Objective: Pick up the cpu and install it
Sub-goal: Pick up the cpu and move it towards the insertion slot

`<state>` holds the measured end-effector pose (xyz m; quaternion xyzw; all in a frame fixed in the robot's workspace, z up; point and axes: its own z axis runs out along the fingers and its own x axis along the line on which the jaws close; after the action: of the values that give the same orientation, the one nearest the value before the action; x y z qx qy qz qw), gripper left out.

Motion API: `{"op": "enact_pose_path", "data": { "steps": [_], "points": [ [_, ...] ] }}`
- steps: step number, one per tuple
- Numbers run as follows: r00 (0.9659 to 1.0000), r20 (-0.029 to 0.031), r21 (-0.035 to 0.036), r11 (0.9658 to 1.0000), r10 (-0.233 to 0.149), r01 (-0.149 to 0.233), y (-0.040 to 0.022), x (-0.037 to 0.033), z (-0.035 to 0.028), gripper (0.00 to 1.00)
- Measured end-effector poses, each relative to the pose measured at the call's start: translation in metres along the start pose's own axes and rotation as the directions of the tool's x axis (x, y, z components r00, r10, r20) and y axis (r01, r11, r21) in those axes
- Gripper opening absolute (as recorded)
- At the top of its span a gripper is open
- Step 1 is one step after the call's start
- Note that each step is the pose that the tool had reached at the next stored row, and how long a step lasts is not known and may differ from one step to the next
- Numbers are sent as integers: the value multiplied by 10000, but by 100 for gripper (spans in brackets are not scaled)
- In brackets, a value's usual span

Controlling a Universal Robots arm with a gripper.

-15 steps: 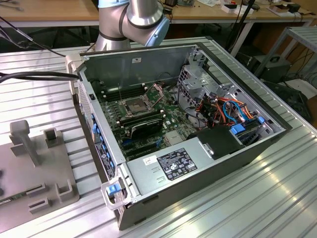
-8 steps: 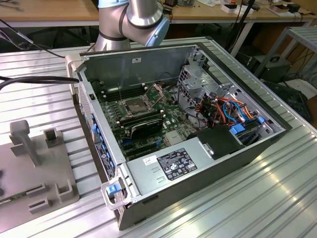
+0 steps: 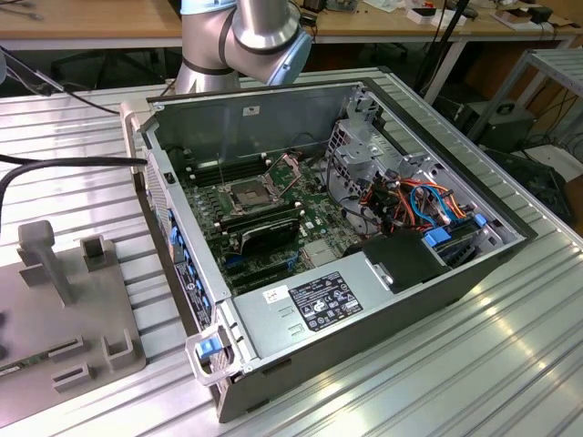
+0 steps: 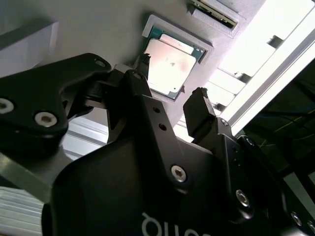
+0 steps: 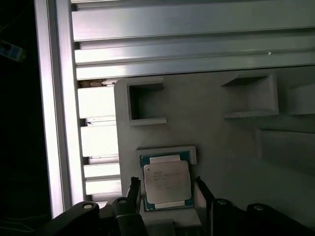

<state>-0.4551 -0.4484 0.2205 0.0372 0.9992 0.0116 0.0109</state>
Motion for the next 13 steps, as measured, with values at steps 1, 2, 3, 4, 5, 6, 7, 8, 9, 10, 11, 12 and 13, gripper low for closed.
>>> {"op": "enact_pose_path", "data": {
  "steps": [1, 2, 3, 4, 5, 6, 7, 8, 9, 10, 11, 12, 13],
  "points": [
    [10000, 0, 0, 10000, 0, 0, 0, 0, 17, 56],
    [10000, 0, 0, 10000, 0, 0, -1, 1, 29, 56],
    [10000, 1, 0, 10000, 0, 0, -1, 0, 45, 56],
    [10000, 0, 0, 10000, 1, -1, -1, 1, 56, 56],
    [10000, 0, 0, 10000, 1, -1, -1, 1, 67, 56],
    [10000, -1, 1, 10000, -4, 4, -1, 1, 75, 56],
    [10000, -2, 5, 10000, -34, 34, -2, 1, 82, 56],
    [10000, -4, 7, 10000, -78, 78, -2, 1, 85, 56],
    [9999, -3, 8, 9999, -137, 137, -2, 1, 90, 56],
    [9998, -4, 8, 9998, -200, 200, -2, 1, 94, 56],
    [9996, -5, 9, 9996, -269, 269, -2, 1, 98, 56],
    [9994, -6, 9, 9994, -346, 346, -2, 1, 103, 56],
    [9991, -8, 10, 9991, -417, 417, -2, 0, 108, 56]
  ]
}}
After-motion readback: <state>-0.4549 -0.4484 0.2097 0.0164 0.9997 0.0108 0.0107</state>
